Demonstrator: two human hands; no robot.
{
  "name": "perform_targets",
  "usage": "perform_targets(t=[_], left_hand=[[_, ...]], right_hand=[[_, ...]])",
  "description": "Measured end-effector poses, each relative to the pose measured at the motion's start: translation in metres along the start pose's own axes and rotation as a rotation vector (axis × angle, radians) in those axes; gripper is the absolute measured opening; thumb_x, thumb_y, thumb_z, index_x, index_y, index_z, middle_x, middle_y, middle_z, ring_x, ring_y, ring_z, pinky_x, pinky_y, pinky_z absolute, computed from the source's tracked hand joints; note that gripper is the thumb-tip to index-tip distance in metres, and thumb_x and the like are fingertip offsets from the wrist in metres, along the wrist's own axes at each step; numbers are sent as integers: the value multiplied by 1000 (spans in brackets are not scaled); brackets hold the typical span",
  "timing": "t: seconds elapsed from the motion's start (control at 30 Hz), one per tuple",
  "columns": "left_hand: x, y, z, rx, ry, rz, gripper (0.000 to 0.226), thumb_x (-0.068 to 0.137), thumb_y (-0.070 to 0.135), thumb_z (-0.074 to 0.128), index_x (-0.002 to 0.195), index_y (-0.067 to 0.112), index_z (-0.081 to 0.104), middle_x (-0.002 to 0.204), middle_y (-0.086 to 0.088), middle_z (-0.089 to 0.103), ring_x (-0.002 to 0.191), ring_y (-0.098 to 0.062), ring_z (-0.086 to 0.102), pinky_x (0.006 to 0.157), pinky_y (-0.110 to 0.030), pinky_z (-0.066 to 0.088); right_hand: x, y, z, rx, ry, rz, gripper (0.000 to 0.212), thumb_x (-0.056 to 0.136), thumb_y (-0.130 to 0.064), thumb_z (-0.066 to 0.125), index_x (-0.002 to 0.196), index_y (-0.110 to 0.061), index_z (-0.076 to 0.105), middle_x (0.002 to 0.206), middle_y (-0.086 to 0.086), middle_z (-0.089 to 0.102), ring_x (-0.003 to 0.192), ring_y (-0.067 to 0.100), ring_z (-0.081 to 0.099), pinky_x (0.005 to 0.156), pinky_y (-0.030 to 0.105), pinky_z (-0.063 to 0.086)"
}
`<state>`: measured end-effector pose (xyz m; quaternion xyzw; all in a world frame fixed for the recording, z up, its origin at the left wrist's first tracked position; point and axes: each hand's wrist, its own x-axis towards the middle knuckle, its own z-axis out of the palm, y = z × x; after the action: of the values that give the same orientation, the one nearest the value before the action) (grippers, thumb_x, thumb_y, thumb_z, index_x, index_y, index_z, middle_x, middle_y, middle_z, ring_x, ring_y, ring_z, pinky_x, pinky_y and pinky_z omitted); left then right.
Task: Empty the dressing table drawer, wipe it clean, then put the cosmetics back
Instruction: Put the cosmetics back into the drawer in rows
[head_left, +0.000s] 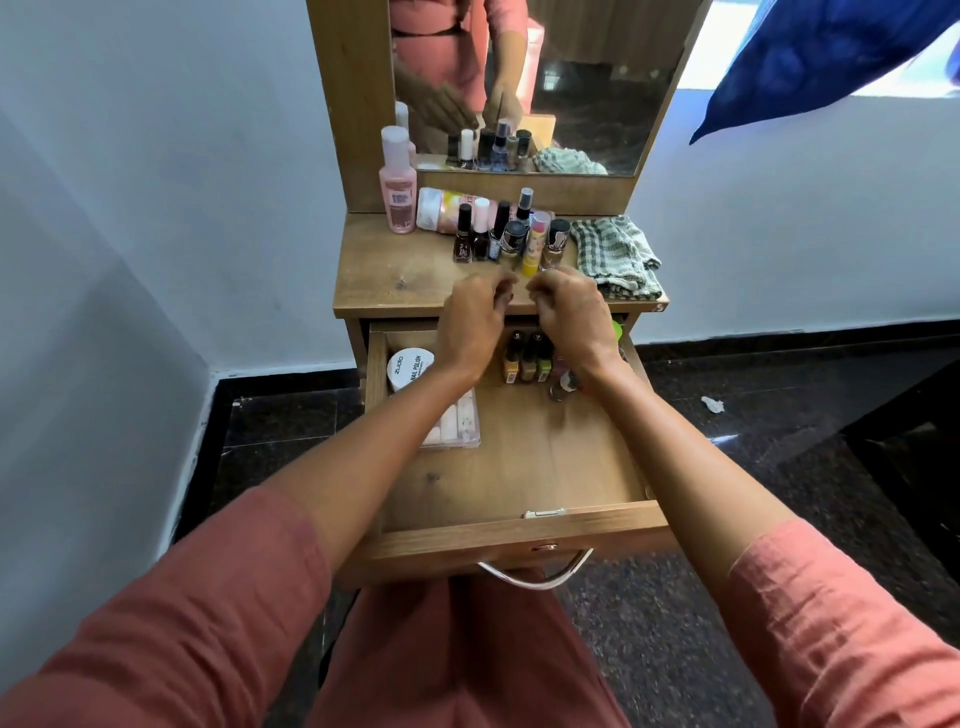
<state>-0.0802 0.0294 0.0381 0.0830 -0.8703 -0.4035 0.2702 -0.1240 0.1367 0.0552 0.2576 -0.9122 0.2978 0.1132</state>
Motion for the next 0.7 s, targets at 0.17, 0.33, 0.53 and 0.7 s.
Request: perform_targets(t=[0.17, 0.33, 0.53, 0.7], left_hand=[[29, 2, -21, 19, 102, -10, 20, 87, 0, 53, 103, 5, 63, 103, -10, 67, 94, -18, 62, 80, -26, 50], [63, -4, -33, 102, 130, -58, 32, 87, -5, 47, 115, 5, 59, 119, -12, 59, 107, -21, 56, 87, -24, 44], [89, -10, -34, 204, -20, -58, 29, 86, -5, 45, 105, 4, 65, 106, -15, 66, 98, -23, 61, 84, -41, 50], [90, -12, -34, 159, -43, -58, 30, 86, -5, 46, 107, 3, 65, 106, -15, 68, 97, -22, 62, 84, -35, 51]], right_hand=[[23, -14, -8, 78, 26, -49, 21, 88, -1, 50, 100, 1, 66, 105, 16, 65, 96, 28, 61, 87, 38, 50], [55, -33, -5, 21, 51, -127, 26, 87, 0, 51, 109, -2, 64, 110, 14, 62, 109, 27, 52, 91, 33, 44], [92, -42, 8, -240, 10, -195, 37, 87, -8, 56, 123, -11, 56, 127, 6, 58, 122, 27, 42, 100, 35, 29], [99, -42, 18, -344, -27, -167, 29, 88, -6, 54, 114, -12, 62, 117, 6, 63, 119, 27, 42, 97, 37, 24]])
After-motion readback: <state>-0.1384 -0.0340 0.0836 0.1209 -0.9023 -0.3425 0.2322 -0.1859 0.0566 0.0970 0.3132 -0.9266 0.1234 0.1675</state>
